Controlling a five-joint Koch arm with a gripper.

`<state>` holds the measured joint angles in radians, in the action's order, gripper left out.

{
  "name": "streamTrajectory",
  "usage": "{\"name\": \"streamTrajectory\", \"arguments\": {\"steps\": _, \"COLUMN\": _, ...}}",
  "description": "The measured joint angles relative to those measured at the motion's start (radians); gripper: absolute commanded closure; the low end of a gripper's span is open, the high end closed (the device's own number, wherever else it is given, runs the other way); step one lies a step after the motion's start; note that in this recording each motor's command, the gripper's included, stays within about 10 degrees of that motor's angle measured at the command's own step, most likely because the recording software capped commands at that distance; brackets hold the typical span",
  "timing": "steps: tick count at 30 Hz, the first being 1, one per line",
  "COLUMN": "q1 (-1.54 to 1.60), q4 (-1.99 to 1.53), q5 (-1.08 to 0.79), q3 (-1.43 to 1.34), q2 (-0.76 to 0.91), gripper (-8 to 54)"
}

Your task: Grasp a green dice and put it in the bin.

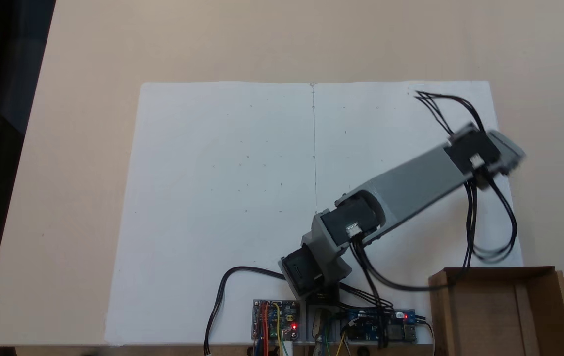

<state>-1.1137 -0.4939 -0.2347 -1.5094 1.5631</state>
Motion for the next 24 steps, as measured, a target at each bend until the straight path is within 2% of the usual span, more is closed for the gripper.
{"name": "streamTrajectory", "arguments": {"steps": 7, "q1": -0.316, "q4": 0.000, "q5": 0.003, "q3": 0.002, "q2": 0.038, "gripper": 33.9}}
{"name": "streamTrajectory", "arguments": {"steps": 8, "q1": -0.463, "q4": 0.000, "q5": 0.003, "q3": 0.035, "q2": 0.038, "gripper": 33.9}}
{"name": "streamTrajectory", "arguments": {"steps": 17, "q1": -0.660, "q4": -0.081, "q5": -0.005, "q3": 0.038, "q2": 0.038, "gripper": 33.9}}
{"name": "streamTrajectory", "arguments": {"steps": 24, "q1": -0.664, "q4": -0.181, "q5": -0.025, "q3": 0.025, "q2": 0.035, "gripper": 33.9}}
